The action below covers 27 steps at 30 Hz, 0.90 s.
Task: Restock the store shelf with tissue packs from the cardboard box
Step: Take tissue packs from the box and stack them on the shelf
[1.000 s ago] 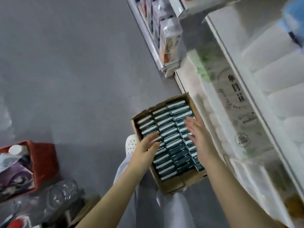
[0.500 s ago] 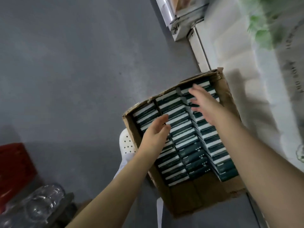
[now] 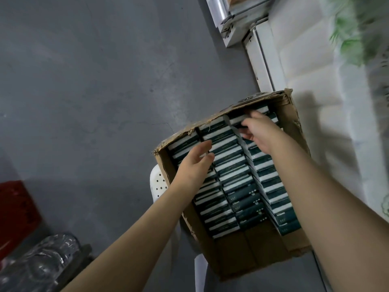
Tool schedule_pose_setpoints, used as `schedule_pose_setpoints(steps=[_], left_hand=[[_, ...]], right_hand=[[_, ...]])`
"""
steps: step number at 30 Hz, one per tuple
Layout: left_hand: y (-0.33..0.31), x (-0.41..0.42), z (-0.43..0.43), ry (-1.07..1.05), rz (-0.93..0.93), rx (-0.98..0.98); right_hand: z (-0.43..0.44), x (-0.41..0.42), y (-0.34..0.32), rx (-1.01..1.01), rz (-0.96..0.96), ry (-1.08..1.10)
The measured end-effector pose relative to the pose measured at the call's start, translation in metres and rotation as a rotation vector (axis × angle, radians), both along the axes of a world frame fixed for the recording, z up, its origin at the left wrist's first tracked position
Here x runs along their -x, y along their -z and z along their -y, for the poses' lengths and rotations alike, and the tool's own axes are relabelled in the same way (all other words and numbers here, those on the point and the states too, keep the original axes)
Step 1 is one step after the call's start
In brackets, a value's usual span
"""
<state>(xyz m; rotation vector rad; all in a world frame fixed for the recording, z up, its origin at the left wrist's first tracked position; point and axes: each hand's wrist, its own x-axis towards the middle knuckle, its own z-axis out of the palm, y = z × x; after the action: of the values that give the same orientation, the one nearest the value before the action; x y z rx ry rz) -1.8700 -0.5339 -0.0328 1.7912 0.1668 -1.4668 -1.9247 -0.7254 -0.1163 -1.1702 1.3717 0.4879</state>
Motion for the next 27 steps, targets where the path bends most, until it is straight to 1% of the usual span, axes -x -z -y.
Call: schedule_pose_setpoints(steps=[5, 7, 10, 12, 16, 20, 22, 24, 25, 27], left_hand=[[-0.008, 0.003, 0.005, -0.029, -0.016, 0.01], [-0.012, 0.004, 0.006, -0.105, -0.057, -0.01], [-0.015, 0.005, 0.008, -0.281, -0.161, -0.053], [-0.015, 0.005, 0.008, -0.337, -0.21, -0.062], [-0.013, 0.007, 0.007, -0.429, -0.232, -0.063], [-0.014, 0.014, 0.003, -0.546, -0.269, 0.011], [-0.014, 0.018, 0.001, -0.582, -0.268, 0.031], [-0.014, 0.02, -0.001, -0.623, -0.257, 0.024], [-0.013, 0.022, -0.003, -0.635, -0.242, 0.009], [-0.009, 0.025, -0.007, -0.624, -0.206, -0.026]], right_hand=[[-0.023, 0.012, -0.046, 0.016, 0.112, 0.116], [-0.034, 0.023, -0.066, 0.045, 0.143, 0.162], [-0.053, 0.044, -0.092, 0.022, 0.226, 0.271], [-0.064, 0.056, -0.104, 0.0, 0.261, 0.259], [-0.073, 0.069, -0.111, -0.066, 0.286, 0.235], [-0.061, 0.073, -0.11, -0.181, 0.333, 0.18], [-0.051, 0.073, -0.107, -0.192, 0.314, 0.198], [-0.04, 0.071, -0.1, -0.08, 0.231, 0.197], [-0.035, 0.069, -0.096, 0.008, 0.158, 0.132], [-0.027, 0.065, -0.092, 0.136, 0.036, -0.088]])
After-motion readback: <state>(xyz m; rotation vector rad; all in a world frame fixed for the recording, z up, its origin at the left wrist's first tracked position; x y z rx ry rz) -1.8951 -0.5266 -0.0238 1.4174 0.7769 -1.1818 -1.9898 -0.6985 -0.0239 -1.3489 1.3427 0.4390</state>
